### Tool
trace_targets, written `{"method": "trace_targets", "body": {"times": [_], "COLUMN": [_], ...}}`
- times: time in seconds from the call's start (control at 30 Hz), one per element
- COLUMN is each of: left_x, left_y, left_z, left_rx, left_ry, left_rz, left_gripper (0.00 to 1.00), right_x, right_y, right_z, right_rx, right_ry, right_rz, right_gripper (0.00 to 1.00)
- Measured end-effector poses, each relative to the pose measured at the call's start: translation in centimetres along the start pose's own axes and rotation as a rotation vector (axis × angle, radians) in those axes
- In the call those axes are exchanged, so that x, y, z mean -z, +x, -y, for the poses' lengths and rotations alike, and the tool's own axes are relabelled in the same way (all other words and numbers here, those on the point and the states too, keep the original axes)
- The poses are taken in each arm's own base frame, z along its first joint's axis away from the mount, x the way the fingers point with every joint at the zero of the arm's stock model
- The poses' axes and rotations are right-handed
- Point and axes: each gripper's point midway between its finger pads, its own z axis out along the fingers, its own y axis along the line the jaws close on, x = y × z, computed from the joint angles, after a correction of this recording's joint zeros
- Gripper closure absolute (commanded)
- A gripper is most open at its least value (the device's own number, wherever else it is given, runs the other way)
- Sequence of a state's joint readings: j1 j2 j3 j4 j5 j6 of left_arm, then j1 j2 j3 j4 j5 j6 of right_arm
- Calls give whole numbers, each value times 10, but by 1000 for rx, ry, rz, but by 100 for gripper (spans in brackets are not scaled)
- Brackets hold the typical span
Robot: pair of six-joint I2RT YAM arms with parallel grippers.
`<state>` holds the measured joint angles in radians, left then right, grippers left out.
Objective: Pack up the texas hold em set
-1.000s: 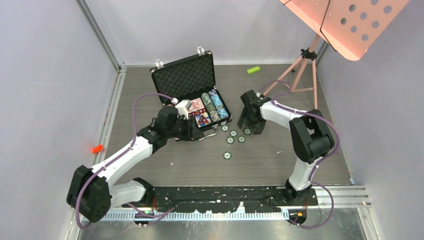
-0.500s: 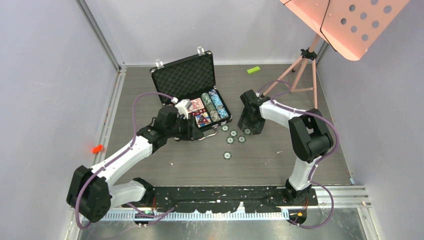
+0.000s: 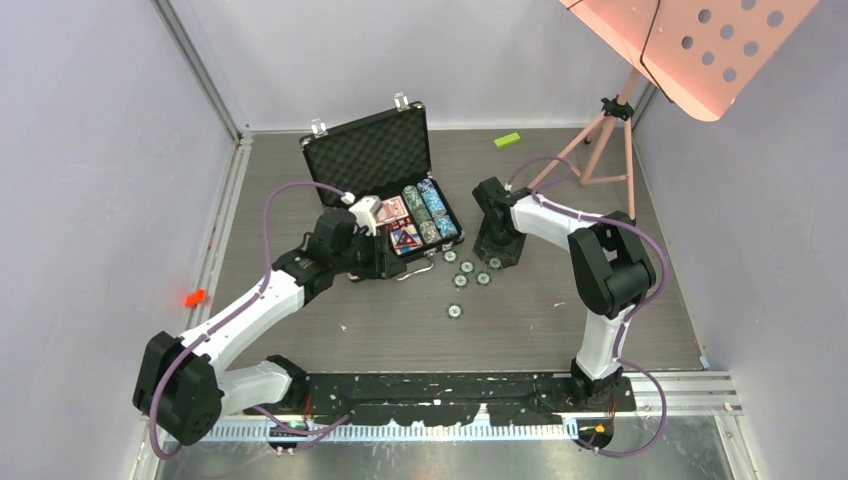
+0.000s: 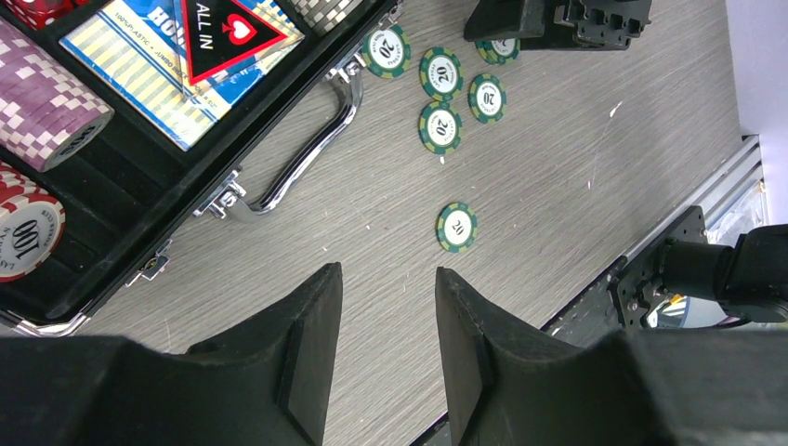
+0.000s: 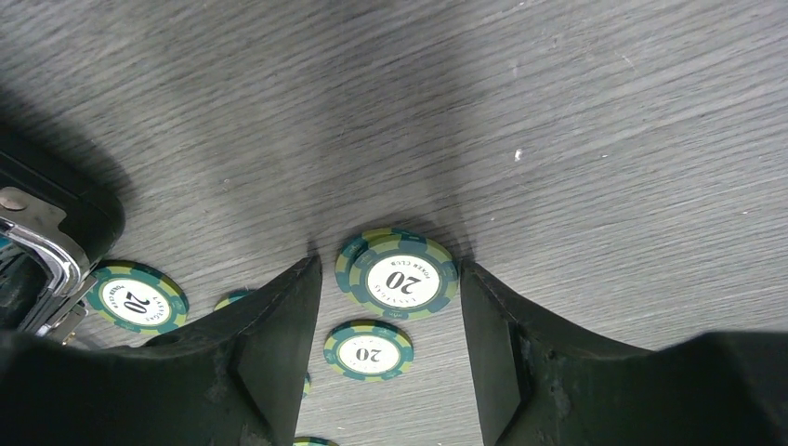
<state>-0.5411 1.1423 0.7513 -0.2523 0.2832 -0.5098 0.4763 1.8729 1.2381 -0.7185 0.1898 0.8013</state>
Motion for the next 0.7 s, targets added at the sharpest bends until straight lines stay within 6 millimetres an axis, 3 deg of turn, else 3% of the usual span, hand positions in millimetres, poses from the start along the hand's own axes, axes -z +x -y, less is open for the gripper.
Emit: {"method": "trace_targets", "body": {"times": [0.3, 0.53, 0.7], "left_x": [2, 7, 7], "left_y": [0, -5, -5], "left_z": [-3, -4, -4], "left_rx": [-19, -25, -25], "left_ry": [-17, -28, -31], "left_rz": [1, 29, 31], "left_gripper": [56, 56, 56], "right_x": [-1, 0, 1], "right_y": [-1, -1, -1], "right_z": [-4, -7, -7], "right_rx": [28, 48, 55], "right_ry": [15, 14, 13], "right_rz": [0, 1, -1], "right_gripper": [43, 58, 61]}}
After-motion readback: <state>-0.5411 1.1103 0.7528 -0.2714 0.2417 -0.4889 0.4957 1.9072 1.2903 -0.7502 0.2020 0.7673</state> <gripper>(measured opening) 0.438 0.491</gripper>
